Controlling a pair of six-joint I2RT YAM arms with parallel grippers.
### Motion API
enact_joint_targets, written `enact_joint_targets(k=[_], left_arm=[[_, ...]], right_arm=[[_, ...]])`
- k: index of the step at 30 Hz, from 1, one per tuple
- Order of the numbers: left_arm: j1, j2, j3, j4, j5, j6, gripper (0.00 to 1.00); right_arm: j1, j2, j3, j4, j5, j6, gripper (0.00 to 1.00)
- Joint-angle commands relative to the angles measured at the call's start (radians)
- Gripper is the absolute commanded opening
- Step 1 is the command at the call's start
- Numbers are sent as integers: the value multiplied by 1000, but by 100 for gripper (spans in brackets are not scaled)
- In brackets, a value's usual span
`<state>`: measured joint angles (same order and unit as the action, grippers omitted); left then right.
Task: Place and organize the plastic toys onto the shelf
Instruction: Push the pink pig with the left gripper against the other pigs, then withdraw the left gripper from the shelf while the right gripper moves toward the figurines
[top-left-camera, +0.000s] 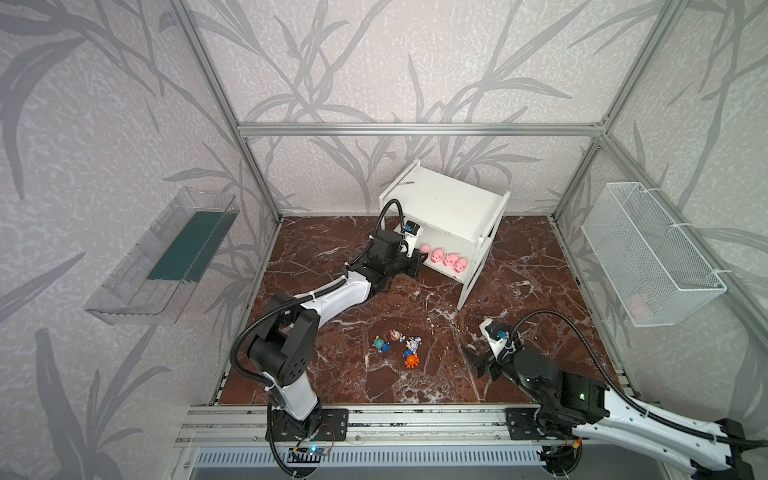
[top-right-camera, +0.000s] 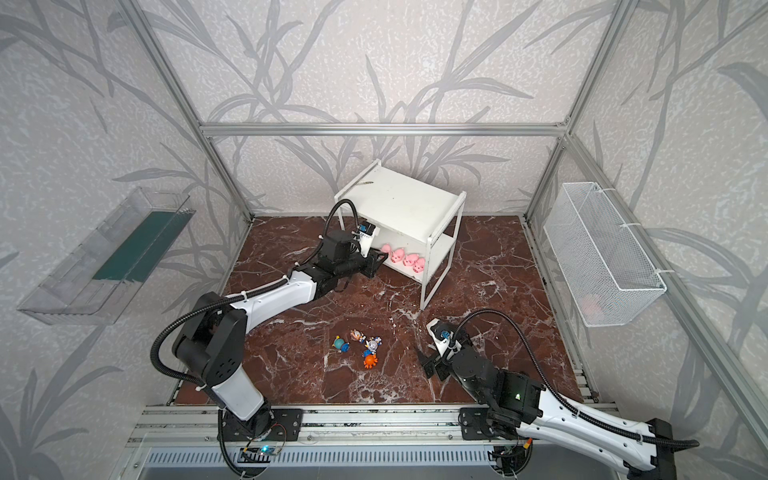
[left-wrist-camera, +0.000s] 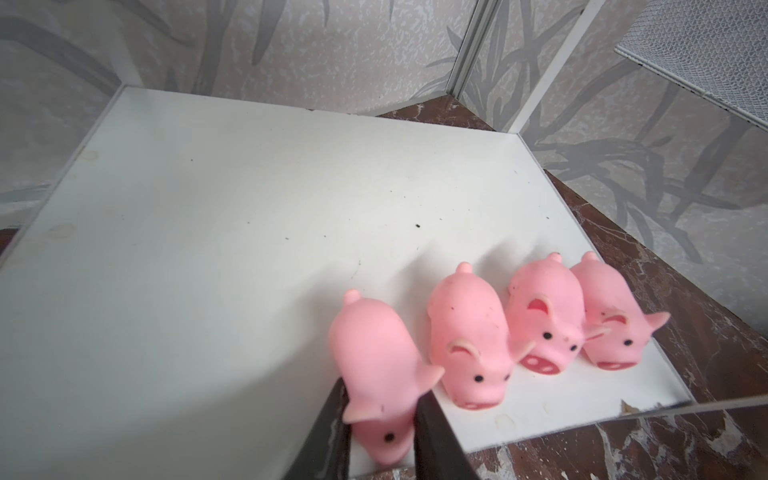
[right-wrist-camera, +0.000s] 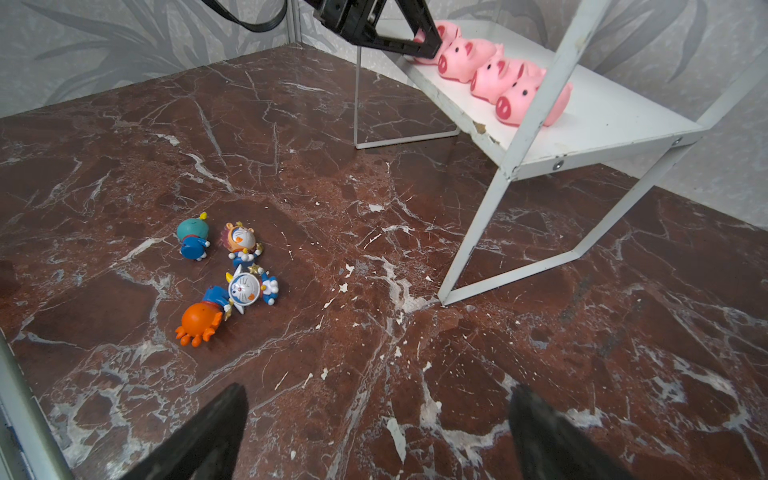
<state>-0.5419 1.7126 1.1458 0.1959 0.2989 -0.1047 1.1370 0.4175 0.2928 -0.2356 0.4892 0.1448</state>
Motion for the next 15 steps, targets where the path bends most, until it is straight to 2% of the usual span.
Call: enact_joint_targets(k=[1, 7, 15], left_arm=[[-2, 22, 28, -26, -53, 23, 27], [-1, 32, 37, -25, -49, 25, 29], [0, 21, 35, -18, -45, 22, 46]], right_arm=[[0, -4, -11, 25, 9, -7, 98], [-1, -6, -11, 25, 8, -6, 98], [-1, -8, -11, 25, 8, -6, 98]])
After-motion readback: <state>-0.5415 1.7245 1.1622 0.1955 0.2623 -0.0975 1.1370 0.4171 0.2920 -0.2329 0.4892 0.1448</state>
